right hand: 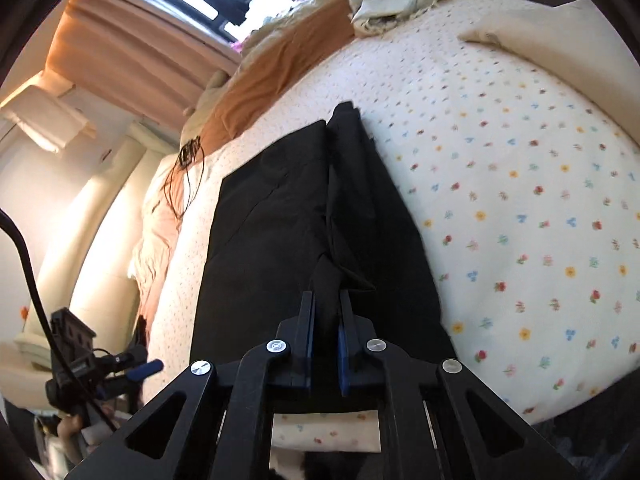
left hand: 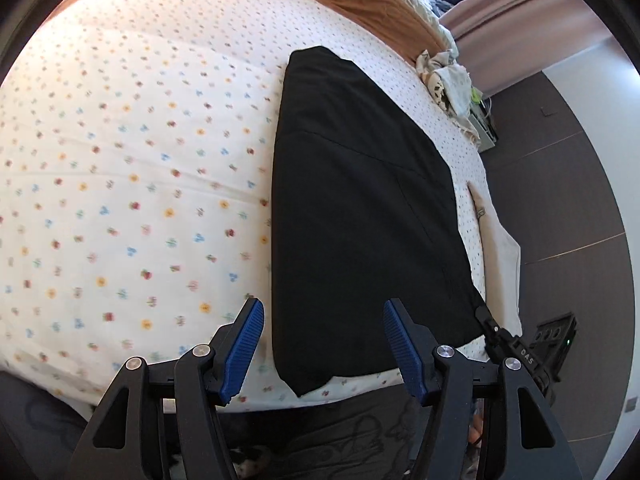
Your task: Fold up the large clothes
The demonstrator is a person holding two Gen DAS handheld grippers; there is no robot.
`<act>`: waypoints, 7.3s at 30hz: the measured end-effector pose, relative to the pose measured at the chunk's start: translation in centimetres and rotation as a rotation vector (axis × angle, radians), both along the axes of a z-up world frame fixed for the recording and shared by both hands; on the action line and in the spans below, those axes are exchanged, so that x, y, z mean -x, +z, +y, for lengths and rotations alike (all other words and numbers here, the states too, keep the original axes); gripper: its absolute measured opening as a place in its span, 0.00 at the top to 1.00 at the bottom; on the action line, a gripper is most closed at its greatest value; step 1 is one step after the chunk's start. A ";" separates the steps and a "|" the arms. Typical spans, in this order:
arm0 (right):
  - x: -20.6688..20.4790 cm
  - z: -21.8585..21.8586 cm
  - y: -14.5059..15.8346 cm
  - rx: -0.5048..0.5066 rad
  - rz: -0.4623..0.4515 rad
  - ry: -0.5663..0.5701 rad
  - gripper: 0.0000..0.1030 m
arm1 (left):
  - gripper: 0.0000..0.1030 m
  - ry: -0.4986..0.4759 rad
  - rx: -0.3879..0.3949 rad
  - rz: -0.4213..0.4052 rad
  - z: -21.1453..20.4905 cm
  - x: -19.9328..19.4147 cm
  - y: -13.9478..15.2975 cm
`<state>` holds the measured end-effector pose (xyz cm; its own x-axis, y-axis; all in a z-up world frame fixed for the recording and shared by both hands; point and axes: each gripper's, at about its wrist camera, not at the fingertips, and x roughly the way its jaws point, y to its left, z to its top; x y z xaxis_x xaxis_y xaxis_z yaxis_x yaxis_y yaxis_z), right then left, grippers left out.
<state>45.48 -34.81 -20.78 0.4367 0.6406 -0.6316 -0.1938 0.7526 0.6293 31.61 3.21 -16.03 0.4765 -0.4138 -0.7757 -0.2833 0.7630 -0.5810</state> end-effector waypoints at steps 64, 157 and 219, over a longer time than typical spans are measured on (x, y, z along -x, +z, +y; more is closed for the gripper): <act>-18.6 3.3 -3.0 0.132 0.120 0.097 0.90 | 0.52 -0.084 -0.127 0.016 -0.2 -16.7 -3.5; -2.5 -29.4 27.4 0.343 -0.337 -0.220 0.87 | 0.84 -0.709 0.169 -0.404 -42.5 -18.7 16.2; 1.0 -44.7 1.8 0.028 0.062 -1.043 0.96 | 0.61 -0.575 0.052 -0.102 -44.2 -40.9 -0.8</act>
